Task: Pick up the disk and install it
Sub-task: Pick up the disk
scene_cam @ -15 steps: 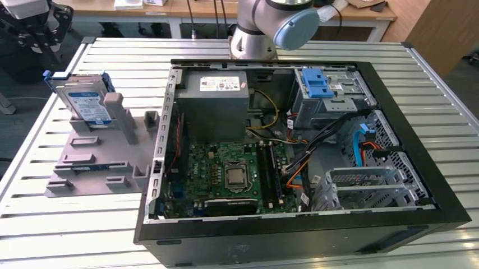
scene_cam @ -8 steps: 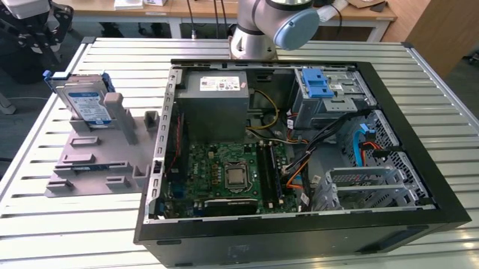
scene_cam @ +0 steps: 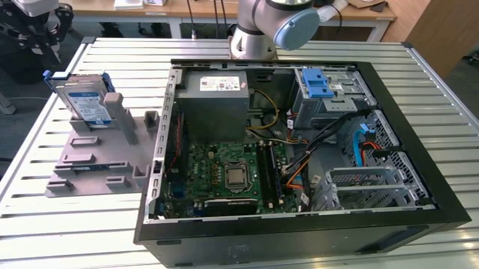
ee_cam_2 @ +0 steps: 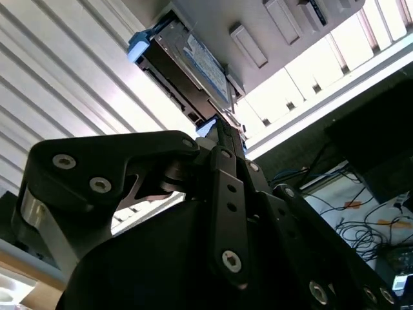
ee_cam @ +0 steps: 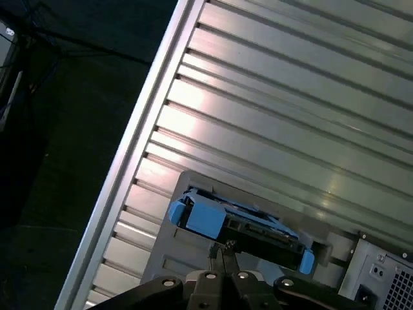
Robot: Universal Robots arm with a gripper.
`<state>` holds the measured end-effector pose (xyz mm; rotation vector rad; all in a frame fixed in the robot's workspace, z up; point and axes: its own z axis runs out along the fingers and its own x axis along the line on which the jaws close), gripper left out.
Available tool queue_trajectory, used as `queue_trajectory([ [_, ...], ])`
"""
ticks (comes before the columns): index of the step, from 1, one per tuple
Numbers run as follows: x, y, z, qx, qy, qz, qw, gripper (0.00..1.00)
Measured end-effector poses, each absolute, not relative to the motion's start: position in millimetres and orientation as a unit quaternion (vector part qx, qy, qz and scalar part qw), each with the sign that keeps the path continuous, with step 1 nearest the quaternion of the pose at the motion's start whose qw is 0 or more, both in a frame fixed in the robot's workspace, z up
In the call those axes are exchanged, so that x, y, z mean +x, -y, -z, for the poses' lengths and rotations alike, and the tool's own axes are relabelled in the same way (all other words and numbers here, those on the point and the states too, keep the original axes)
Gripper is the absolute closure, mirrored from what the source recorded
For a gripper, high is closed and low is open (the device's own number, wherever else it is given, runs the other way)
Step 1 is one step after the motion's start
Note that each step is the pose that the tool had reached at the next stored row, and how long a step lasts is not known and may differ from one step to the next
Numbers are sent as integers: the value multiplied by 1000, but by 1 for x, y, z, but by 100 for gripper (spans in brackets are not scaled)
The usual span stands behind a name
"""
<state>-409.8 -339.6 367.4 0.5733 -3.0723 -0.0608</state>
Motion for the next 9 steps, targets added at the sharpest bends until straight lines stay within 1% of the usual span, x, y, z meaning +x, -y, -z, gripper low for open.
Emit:
queue_trajectory([
  [9, -410, 340, -367, 253, 967, 19, 9, 89],
])
